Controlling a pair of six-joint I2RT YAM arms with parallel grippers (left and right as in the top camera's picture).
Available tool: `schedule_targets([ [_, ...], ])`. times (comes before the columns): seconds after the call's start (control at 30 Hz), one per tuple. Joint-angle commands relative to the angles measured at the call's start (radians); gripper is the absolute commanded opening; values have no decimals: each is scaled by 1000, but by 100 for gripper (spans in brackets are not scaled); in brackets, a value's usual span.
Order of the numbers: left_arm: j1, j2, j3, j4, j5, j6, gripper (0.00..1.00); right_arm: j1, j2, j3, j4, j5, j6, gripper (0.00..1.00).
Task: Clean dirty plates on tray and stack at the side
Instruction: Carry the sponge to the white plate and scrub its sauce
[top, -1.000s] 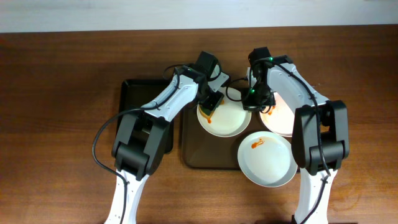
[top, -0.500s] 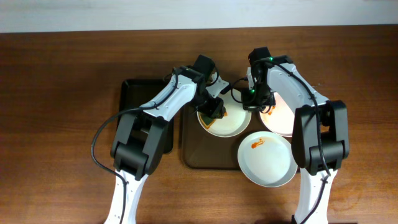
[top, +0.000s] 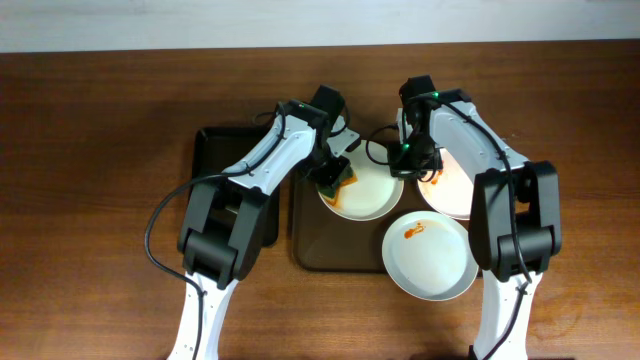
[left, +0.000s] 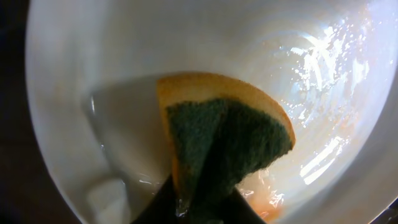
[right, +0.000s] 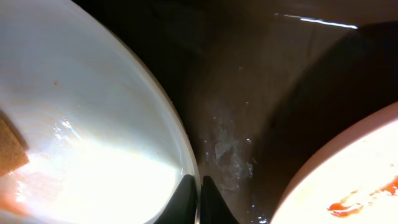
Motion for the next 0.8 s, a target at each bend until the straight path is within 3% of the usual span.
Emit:
schedule_targets([
  [0.0,8,39,-9,-21,-49,4,6,6,14,14,-1,20,4,4],
  [0.17,1,40,-22,-64,4,-48,3,6,14,14,-2,20,4,4],
  [0.33,2,40,-22,-89,288,-48,8,6,14,14,-2,20,4,4],
  [0.47,26,40,-22,-114,415,-48,8,6,14,14,-2,20,4,4],
  [0.6,77,40,-13,-119,658,-48,0,6,14,13,-2,20,4,4],
  [0.77,219,39,179,-220,623,-48,0,6,14,13,-2,20,5,4],
])
